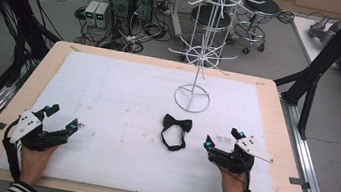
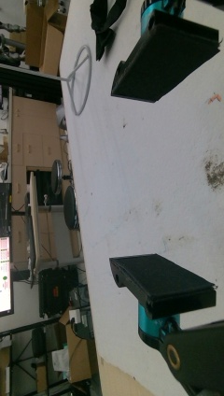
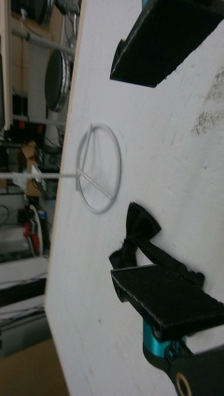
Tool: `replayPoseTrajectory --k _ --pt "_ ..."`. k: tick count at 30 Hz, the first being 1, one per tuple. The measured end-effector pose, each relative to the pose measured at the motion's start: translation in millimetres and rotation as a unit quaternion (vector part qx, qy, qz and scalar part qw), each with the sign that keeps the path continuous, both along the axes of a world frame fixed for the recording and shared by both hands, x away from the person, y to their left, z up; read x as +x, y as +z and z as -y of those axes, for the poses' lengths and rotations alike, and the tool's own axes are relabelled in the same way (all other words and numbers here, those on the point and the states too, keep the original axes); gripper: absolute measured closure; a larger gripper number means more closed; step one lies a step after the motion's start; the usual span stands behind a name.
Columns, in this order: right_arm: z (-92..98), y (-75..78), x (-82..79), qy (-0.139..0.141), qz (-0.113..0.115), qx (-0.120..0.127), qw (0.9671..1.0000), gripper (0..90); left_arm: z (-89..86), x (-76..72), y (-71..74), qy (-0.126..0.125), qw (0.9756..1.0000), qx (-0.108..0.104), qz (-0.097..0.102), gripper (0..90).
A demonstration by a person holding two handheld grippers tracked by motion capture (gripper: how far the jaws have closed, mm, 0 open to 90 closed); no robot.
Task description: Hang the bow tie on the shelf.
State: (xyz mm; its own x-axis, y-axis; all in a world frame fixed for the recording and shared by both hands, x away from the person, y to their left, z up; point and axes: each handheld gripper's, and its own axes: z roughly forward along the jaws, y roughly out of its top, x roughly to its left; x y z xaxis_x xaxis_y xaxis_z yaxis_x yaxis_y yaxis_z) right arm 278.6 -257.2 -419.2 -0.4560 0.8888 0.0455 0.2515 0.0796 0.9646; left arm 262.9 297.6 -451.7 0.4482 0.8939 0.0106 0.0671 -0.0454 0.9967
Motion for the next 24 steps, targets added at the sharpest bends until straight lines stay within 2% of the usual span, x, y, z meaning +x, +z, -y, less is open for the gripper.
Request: replayPoseTrajectory --k 2,5,7,8,10,14,16,17,18,19,20,24 --pt "-5.5 4.5 3.2 0.011 -0.018 -0.014 0.9997 5.5 0.2 0.1 0.0 0.000 1.0000 -0.001 0.000 15.7" --pt "-10.5 9.0 7.0 0.022 -0.028 -0.021 0.9991 5.5 0.0 0.1 0.0 0.000 1.0000 -0.001 0.000 15.7" --pt "-18.2 15.3 12.5 0.042 -0.047 -0.032 0.9975 5.5 0.0 0.1 0.0 0.000 1.0000 -0.001 0.000 15.7" --pt "-18.2 15.3 12.5 0.042 -0.047 -0.032 0.9975 5.5 0.0 0.1 0.0 0.000 1.0000 -0.001 0.000 15.7" --pt "-26.2 19.7 16.8 0.059 -0.055 -0.049 0.9955 7.4 0.0 0.1 -0.1 0.000 1.0000 -0.001 0.001 15.7" --pt "-33.2 21.9 21.0 0.067 -0.064 -0.064 0.9936 7.4 -0.1 -0.1 0.0 0.001 1.0000 -0.001 0.000 15.7" --pt "-38.2 22.5 25.4 0.072 -0.079 -0.060 0.9925 7.5 0.2 -0.1 -0.1 0.001 1.0000 -0.003 0.001 15.7" --pt "-40.4 22.5 26.8 0.074 -0.084 -0.059 0.9920 8.9 0.2 -0.1 -0.1 0.001 1.0000 -0.003 0.001 15.7" --pt "-42.6 22.6 27.8 0.075 -0.088 -0.065 0.9912 15.5 0.2 -0.1 -0.1 0.001 1.0000 -0.003 0.001 15.7" --pt "-42.6 22.6 27.8 0.075 -0.088 -0.065 0.9912 15.5 0.2 -0.1 -0.1 0.001 1.0000 -0.003 0.001 15.7" --pt "-47.6 22.6 29.3 0.081 -0.098 -0.076 0.9890 19.2 0.1 -0.1 -0.1 0.001 1.0000 -0.003 0.001 15.7" --pt "-53.7 21.1 34.3 0.080 -0.116 -0.080 0.9868 21.5 0.1 -0.1 -0.1 0.001 1.0000 -0.004 0.001 15.7"
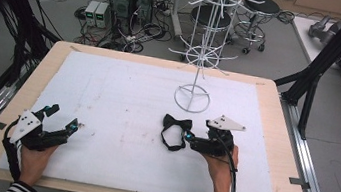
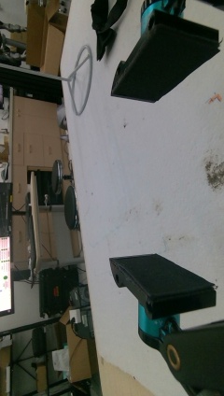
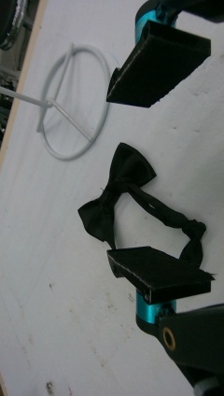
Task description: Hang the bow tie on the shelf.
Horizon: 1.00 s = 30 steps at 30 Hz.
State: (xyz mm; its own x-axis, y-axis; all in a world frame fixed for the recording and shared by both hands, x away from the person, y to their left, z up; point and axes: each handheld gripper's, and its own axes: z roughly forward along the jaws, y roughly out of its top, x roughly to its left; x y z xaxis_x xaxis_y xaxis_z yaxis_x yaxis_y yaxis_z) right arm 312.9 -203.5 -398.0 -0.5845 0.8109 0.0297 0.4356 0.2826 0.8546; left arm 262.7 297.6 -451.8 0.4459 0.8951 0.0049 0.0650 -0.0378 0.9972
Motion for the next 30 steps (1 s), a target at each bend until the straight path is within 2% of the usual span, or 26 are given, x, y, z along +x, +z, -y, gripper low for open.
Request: replayPoseTrajectory --k 1,6,10,15,21,26,30 --pt "-3.3 -1.5 2.9 0.005 -0.008 -0.001 1.0000 23.1 0.0 -0.1 0.0 0.000 1.0000 0.000 0.000 15.7" --pt "-10.0 -4.2 7.3 0.010 -0.023 -0.010 0.9996 25.7 -0.1 0.0 0.0 0.000 1.0000 0.000 0.000 15.7" --pt "-17.2 -6.8 12.6 0.001 -0.045 -0.022 0.9987 32.0 -0.1 0.1 0.0 0.000 1.0000 -0.001 0.000 15.7" --pt "-24.3 -10.1 17.7 -0.003 -0.061 -0.034 0.9976 35.0 -0.2 0.1 0.0 0.000 1.0000 -0.001 0.000 15.7" --pt "-36.4 -16.3 24.4 -0.007 -0.081 -0.066 0.9945 41.5 -0.5 0.1 0.0 -0.001 1.0000 -0.001 0.000 15.7" --pt "-38.8 -19.6 28.4 -0.011 -0.095 -0.071 0.9929 47.0 -0.4 0.2 0.0 -0.001 1.0000 -0.001 0.000 15.7" --pt "-42.4 -24.0 32.4 -0.016 -0.111 -0.085 0.9901 51.6 -0.6 0.2 0.0 -0.001 1.0000 -0.001 -0.001 15.7"
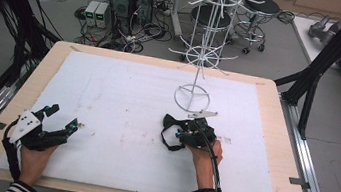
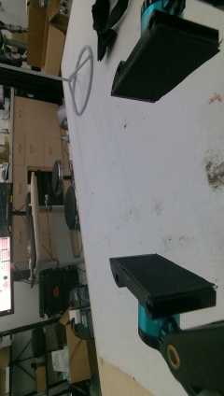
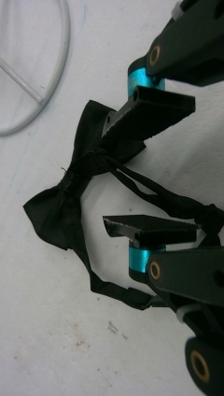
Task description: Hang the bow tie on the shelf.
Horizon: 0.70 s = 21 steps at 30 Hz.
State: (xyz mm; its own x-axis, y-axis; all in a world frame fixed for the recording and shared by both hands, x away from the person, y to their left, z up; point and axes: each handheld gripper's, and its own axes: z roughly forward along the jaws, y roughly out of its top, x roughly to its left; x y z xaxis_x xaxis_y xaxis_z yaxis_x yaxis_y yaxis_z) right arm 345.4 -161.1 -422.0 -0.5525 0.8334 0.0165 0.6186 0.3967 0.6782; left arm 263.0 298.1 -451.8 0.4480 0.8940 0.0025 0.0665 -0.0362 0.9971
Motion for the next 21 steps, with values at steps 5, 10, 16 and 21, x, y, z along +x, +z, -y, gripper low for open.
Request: replayPoseTrajectory --k 5,10,16,21 --pt "-2.3 -2.9 2.5 -0.005 -0.012 -0.008 0.9999 55.7 0.0 0.1 0.0 0.000 1.0000 -0.001 0.000 15.7" --pt "-3.2 -5.3 3.7 -0.010 -0.025 -0.010 0.9996 56.6 -0.1 0.2 0.1 -0.001 1.0000 0.000 -0.001 15.7" --pt "-2.4 -7.2 5.8 -0.021 -0.039 -0.004 0.9990 65.4 -0.1 0.2 0.0 0.000 1.0000 -0.001 -0.001 15.7" --pt "-2.3 -8.8 6.7 -0.024 -0.048 -0.005 0.9985 68.8 -0.3 0.1 0.0 0.000 1.0000 0.000 -0.001 15.7"
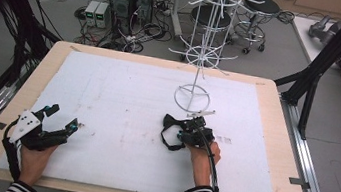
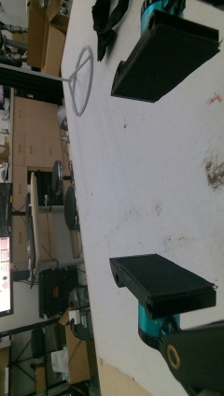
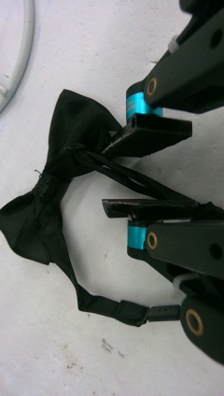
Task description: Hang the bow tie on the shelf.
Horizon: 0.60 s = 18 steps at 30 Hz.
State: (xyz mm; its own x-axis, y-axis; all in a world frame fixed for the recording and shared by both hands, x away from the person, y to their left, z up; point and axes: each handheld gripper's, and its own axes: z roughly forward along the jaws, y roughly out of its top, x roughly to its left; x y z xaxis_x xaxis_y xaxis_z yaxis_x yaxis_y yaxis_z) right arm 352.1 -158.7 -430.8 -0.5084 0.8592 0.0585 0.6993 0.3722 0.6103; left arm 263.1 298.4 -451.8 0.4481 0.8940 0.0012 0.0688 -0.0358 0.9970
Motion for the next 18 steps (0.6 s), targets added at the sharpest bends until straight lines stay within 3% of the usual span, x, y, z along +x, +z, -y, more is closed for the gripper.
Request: replayPoseTrajectory --k 2,7,18 --pt "1.1 0.6 0.3 -0.001 -0.002 0.007 1.0000 77.8 -0.1 0.2 0.1 -0.001 1.0000 0.000 0.000 15.7" --pt "3.6 0.9 0.5 -0.004 -0.010 0.016 0.9998 86.4 -0.1 0.0 0.0 0.000 1.0000 0.000 -0.001 15.7" --pt "2.2 7.2 -3.5 0.003 0.022 0.021 0.9995 87.1 0.2 0.1 0.0 -0.001 1.0000 0.000 0.000 15.7"
